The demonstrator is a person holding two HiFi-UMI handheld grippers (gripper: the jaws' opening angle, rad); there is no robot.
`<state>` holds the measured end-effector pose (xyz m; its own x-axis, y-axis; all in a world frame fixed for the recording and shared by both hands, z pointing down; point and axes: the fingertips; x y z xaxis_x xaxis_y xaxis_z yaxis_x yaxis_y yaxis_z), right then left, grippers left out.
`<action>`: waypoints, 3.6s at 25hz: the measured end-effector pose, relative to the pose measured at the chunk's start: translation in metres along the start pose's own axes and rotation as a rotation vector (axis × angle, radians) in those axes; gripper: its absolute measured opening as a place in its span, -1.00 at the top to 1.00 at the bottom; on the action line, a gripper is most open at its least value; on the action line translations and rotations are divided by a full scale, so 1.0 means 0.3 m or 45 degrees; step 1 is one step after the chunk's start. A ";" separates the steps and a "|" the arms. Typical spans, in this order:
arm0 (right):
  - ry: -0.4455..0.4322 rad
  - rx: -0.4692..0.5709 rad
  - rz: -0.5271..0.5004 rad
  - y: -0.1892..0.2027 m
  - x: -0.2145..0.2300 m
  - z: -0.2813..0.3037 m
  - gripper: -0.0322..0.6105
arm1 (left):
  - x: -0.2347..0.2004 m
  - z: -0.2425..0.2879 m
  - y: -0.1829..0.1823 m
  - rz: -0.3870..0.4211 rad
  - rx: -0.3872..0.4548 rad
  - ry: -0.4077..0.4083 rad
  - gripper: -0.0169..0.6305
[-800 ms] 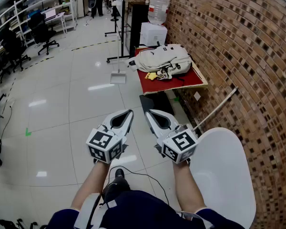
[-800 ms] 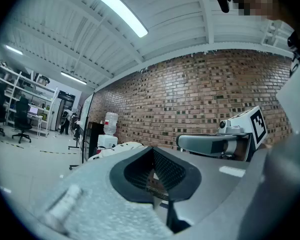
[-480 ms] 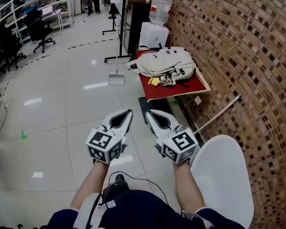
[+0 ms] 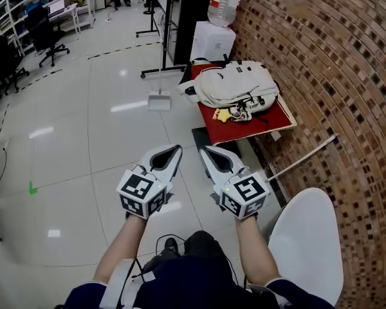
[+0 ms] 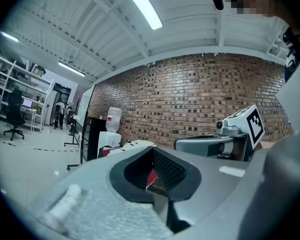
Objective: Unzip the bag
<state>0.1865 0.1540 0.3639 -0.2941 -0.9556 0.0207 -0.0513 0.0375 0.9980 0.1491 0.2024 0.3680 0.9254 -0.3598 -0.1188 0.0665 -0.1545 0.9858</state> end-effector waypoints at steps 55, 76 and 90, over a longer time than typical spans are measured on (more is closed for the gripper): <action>0.776 -0.202 0.095 0.309 1.362 0.975 0.89 | -0.933 1.524 0.428 -0.177 -0.341 0.758 0.94; 0.727 -0.721 0.006 0.719 1.835 1.018 0.74 | -0.941 1.857 0.836 0.096 -0.780 0.977 0.69; 0.515 -1.226 -0.022 0.988 1.855 1.019 0.68 | -0.965 1.845 1.031 0.155 -0.997 1.130 0.59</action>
<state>-0.2842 -0.2774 0.6528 0.0498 -0.9870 -0.1529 0.7823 -0.0566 0.6203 -0.3047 -0.2506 0.6413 0.8559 0.4771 -0.1994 -0.1150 0.5516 0.8262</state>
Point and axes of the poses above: the fingertips, and each gripper's own axes: z forward along the fingers, x to its right, y out of its underside, and after that the axes turned 10 degrees about x, right-handed
